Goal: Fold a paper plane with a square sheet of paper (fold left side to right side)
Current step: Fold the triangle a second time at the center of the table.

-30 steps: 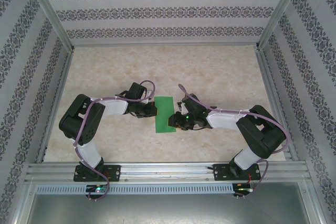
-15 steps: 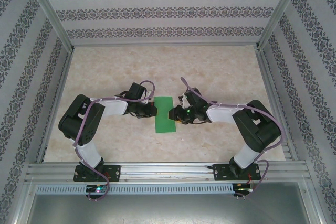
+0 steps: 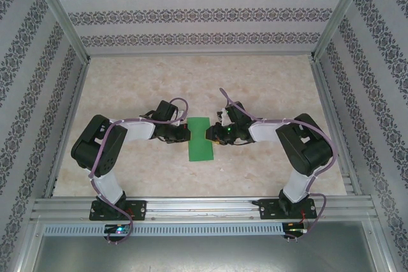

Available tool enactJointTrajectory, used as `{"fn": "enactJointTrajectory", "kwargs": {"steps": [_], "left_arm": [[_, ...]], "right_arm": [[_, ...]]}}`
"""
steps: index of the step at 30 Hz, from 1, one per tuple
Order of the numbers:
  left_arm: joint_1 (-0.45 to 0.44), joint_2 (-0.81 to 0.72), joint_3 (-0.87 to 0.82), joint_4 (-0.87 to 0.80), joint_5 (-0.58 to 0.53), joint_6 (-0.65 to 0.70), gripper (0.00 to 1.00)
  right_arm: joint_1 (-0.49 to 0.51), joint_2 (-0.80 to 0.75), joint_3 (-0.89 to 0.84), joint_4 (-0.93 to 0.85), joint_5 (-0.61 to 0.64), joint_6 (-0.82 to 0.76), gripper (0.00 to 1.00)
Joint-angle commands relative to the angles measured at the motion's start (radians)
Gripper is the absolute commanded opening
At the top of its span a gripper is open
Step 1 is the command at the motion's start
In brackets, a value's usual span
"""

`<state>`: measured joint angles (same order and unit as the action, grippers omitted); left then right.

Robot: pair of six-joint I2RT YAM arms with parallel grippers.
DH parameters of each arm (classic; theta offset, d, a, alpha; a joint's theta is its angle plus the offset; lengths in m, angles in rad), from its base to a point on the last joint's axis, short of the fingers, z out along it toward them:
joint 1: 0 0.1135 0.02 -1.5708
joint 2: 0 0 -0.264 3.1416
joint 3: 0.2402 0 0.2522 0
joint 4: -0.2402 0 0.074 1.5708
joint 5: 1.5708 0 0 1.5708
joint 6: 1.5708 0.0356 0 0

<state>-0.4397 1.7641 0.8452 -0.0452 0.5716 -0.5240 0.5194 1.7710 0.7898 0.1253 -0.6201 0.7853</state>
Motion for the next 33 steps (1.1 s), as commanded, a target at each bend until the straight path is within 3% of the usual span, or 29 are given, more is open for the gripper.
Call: {"fn": "enactJointTrajectory", "kwargs": {"steps": [1,15,24,33], "left_arm": [[-0.018,-0.014,-0.004,0.003,-0.008,0.000,0.00],[-0.017,-0.034,0.055,-0.039,-0.043,0.044,0.03],[-0.037,-0.241,-0.038,-0.010,-0.100,0.120,0.24],[-0.224,-0.491,-0.169,-0.042,-0.261,0.269,0.51]], "right_arm": [[-0.012,0.029,0.020,0.011,-0.024,-0.024,0.25],[-0.021,0.007,-0.022,0.042,-0.042,0.004,0.04],[-0.013,-0.077,-0.068,0.066,-0.031,0.090,0.01],[-0.016,-0.104,-0.075,0.060,-0.029,0.136,0.01]]}}
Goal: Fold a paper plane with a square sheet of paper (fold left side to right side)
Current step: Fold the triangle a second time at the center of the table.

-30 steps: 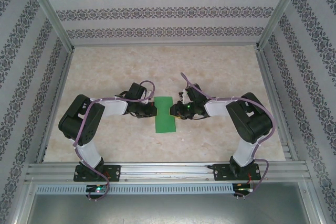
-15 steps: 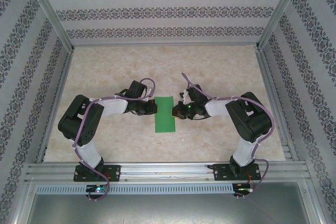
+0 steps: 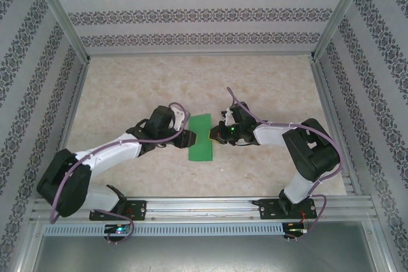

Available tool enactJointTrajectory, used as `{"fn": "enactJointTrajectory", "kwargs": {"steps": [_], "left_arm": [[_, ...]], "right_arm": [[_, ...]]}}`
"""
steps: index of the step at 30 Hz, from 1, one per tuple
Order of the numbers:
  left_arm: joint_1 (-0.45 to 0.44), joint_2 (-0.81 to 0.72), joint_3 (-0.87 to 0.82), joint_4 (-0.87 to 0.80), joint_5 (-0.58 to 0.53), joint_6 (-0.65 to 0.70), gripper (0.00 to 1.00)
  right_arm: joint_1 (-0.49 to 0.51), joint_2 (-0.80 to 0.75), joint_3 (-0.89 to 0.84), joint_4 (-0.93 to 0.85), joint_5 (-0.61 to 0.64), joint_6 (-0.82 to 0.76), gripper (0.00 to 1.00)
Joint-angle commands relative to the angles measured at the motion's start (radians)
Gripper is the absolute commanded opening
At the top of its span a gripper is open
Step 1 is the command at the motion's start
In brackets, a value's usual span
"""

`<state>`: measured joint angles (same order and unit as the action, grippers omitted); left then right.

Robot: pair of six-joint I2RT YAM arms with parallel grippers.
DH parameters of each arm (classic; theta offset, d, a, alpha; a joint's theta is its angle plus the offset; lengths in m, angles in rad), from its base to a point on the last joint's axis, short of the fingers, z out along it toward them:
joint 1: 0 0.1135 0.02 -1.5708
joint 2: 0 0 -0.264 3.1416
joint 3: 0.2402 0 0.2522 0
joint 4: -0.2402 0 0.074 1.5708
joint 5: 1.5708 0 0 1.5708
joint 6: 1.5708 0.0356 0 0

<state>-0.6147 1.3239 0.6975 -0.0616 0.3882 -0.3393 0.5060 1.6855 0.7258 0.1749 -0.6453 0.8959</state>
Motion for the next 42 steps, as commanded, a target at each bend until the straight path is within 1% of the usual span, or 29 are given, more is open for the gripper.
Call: {"fn": "enactJointTrajectory", "kwargs": {"steps": [1,4,7,11,14,19,23,26,29,32,35,37,42], "left_arm": [[-0.074,-0.068,-0.030,-0.036,-0.095,0.100,0.53],[-0.149,-0.101,-0.043,-0.056,-0.156,0.135,0.57],[-0.233,-0.091,-0.033,-0.073,-0.233,0.171,0.61],[-0.330,-0.013,0.027,-0.115,-0.345,0.211,0.64],[-0.380,0.061,0.074,-0.132,-0.404,0.232,0.65],[-0.437,0.180,0.153,-0.159,-0.494,0.252,0.66],[-0.479,0.280,0.228,-0.210,-0.589,0.262,0.67],[-0.499,0.352,0.286,-0.255,-0.684,0.245,0.67],[-0.509,0.407,0.326,-0.291,-0.747,0.231,0.68],[-0.514,0.435,0.346,-0.311,-0.784,0.217,0.68],[-0.516,0.445,0.356,-0.322,-0.812,0.204,0.65],[-0.517,0.441,0.356,-0.321,-0.817,0.201,0.59],[-0.517,0.425,0.351,-0.317,-0.788,0.193,0.39]], "right_arm": [[-0.003,-0.018,-0.011,0.010,-0.003,0.026,0.01],[-0.002,-0.021,-0.011,0.011,0.001,0.028,0.01],[-0.004,-0.023,-0.009,0.011,0.004,0.029,0.01],[-0.001,-0.023,-0.006,0.009,0.004,0.030,0.01],[0.000,-0.023,-0.009,0.008,0.006,0.031,0.01],[0.004,-0.018,-0.015,0.009,0.009,0.030,0.01],[0.006,-0.012,-0.017,0.012,0.011,0.030,0.01],[0.008,-0.004,-0.016,0.014,0.010,0.030,0.01],[0.009,0.002,-0.013,0.015,0.010,0.029,0.02],[0.010,0.008,-0.012,0.018,0.010,0.028,0.02],[0.010,0.011,-0.011,0.019,0.010,0.028,0.02],[0.011,0.013,-0.009,0.020,0.010,0.029,0.02],[0.011,0.014,-0.009,0.017,0.016,0.025,0.06]]}}
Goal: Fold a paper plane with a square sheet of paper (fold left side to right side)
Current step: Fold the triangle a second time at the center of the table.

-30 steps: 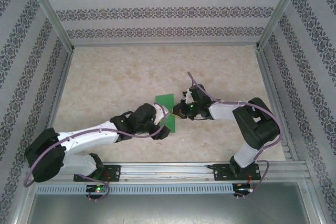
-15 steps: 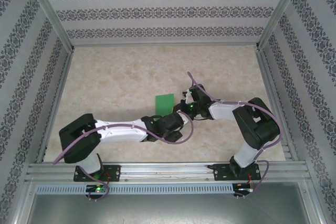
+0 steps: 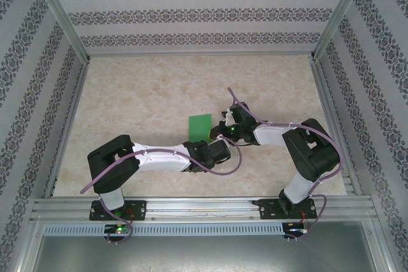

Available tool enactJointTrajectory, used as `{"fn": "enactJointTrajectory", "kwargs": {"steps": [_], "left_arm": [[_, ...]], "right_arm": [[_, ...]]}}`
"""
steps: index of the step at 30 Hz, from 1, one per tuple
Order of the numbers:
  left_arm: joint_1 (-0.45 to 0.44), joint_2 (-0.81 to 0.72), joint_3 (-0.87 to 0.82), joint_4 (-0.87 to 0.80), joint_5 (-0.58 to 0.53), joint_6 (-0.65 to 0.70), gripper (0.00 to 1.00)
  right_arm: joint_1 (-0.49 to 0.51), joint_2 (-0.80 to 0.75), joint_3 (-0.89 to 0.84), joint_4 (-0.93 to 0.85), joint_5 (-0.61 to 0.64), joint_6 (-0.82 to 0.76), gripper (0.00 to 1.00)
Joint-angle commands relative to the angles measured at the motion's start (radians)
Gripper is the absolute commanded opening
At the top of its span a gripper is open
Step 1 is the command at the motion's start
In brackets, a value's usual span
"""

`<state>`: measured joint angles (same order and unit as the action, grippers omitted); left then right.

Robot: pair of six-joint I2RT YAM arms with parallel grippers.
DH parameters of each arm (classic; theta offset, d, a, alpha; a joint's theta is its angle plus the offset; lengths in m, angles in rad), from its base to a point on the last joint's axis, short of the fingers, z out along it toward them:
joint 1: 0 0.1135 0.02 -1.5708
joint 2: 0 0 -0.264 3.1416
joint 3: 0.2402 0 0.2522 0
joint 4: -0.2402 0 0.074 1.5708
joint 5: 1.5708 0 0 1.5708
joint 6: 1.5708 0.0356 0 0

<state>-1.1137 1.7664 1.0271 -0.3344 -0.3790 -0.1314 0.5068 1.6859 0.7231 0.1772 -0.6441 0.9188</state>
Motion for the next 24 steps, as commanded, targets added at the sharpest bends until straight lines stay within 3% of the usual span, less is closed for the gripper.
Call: {"fn": "enactJointTrajectory", "kwargs": {"steps": [1,15,24], "left_arm": [[-0.018,-0.020,0.026,-0.051,-0.020,-0.017,0.36],[0.011,-0.053,0.035,-0.061,0.116,-0.048,0.00],[0.157,-0.138,-0.055,0.050,0.450,-0.119,0.00]], "right_arm": [[0.009,0.015,-0.007,0.016,0.017,0.002,0.06],[-0.014,-0.011,0.028,-0.015,0.023,-0.041,0.21],[-0.086,-0.184,-0.049,-0.094,0.100,-0.135,0.36]]}}
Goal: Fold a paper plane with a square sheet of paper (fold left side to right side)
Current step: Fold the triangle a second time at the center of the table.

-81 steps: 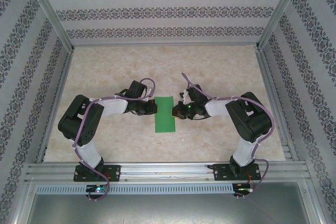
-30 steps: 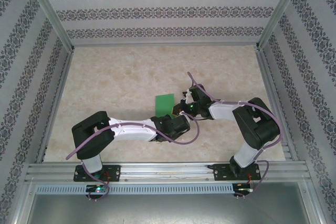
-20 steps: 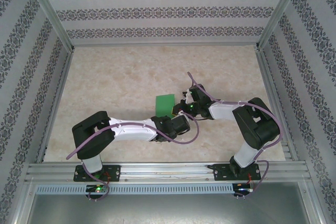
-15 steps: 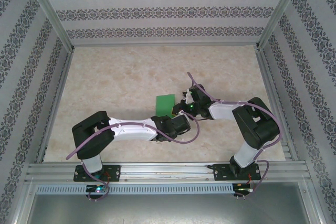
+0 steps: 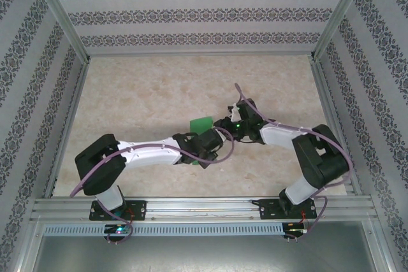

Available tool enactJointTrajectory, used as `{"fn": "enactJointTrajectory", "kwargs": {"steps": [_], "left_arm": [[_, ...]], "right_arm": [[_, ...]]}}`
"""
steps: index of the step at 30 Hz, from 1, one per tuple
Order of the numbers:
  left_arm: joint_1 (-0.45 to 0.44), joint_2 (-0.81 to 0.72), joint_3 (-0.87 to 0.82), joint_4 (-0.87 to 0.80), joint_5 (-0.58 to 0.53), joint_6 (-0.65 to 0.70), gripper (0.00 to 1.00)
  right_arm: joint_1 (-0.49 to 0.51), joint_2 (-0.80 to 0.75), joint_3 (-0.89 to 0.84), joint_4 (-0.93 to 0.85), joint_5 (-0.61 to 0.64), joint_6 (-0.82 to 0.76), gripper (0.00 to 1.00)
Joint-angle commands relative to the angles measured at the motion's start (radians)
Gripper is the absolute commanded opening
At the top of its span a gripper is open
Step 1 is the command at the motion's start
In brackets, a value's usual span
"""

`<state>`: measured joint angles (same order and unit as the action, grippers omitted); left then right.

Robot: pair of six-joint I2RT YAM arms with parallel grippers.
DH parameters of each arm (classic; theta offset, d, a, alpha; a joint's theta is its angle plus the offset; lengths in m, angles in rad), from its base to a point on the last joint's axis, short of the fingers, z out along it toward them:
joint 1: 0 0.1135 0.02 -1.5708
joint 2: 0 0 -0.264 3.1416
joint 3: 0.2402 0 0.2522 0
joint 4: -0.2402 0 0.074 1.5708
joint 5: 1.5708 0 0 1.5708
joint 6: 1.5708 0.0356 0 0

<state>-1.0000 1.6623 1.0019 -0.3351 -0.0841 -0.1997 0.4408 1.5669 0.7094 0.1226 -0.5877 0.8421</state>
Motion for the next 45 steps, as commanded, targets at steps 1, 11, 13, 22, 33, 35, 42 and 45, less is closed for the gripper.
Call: {"fn": "enactJointTrajectory", "kwargs": {"steps": [1,11,13,22,33,35,42,45], "left_arm": [[0.059,-0.041,-0.038,0.062,0.191,-0.058,0.00],[0.243,-0.087,-0.130,0.216,0.579,-0.162,0.00],[0.261,-0.085,-0.142,0.234,0.609,-0.172,0.00],[0.306,-0.063,-0.153,0.232,0.679,-0.165,0.00],[0.330,-0.032,-0.164,0.218,0.662,-0.166,0.00],[0.337,-0.024,-0.164,0.218,0.667,-0.170,0.00],[0.360,-0.003,-0.161,0.212,0.684,-0.172,0.00],[0.371,-0.003,-0.160,0.209,0.692,-0.163,0.00]], "right_arm": [[-0.027,-0.090,-0.051,-0.041,0.048,-0.067,0.36],[0.017,-0.241,-0.191,-0.006,0.025,-0.048,0.18],[0.059,-0.239,-0.198,0.001,0.035,-0.032,0.09],[0.223,-0.092,-0.206,0.119,0.098,0.052,0.00],[0.263,-0.019,-0.211,0.137,0.135,0.072,0.00],[0.265,-0.021,-0.216,0.124,0.137,0.071,0.00],[0.266,-0.011,-0.223,0.084,0.140,0.067,0.00],[0.267,-0.011,-0.222,0.053,0.150,0.055,0.00]]}}
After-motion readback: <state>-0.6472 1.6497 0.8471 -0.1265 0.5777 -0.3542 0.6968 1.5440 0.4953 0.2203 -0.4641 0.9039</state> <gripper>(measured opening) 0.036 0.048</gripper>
